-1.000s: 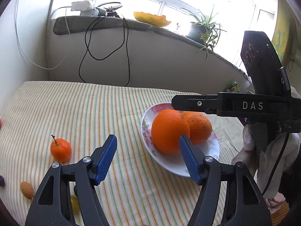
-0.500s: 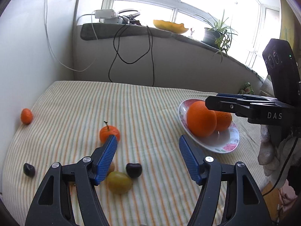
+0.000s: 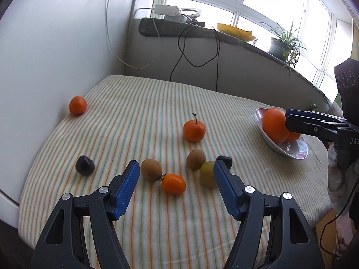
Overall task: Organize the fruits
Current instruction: 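Withdraw the right tool from the plate toward the remaining fruits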
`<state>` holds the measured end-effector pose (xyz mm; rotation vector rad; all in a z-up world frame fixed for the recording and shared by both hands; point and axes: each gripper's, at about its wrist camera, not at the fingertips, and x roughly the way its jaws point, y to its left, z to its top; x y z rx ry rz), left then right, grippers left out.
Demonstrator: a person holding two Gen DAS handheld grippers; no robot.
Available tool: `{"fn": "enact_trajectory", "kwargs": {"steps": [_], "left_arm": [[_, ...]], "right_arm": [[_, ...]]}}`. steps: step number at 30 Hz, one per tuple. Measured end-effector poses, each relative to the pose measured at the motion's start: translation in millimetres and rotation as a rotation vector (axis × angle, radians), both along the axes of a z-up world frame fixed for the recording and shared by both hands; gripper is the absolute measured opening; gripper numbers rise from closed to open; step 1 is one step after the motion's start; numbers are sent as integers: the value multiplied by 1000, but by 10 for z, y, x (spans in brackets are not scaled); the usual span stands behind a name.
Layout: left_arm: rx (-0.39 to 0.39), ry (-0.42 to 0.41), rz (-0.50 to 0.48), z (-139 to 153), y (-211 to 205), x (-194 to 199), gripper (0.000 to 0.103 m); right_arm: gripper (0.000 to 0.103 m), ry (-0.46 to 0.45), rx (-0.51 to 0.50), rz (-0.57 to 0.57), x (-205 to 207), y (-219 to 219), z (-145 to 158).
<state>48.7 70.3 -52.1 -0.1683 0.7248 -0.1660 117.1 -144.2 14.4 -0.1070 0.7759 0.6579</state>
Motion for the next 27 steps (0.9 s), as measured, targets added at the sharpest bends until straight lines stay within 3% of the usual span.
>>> {"fn": "enact_trajectory", "kwargs": {"steps": [8,10,15,22,27], "left_arm": [[-54,42,22,-178,174,-102,53],[-66,46,16,-200,169,-107,50],[-99,51,9,-234,177,-67,47],[-97,50,26,-249,267,56,43],[-134,62,33,-281,354,181,40]], "right_arm": [[81,31,-28,84,-137,271,-216],[69,44,-31,104,-175,336,-271],[58,79,-50,143,-202,489,-416],[41,133,-8,86,-60,532,-517],[39,155,9,29,35,547,-568]]}}
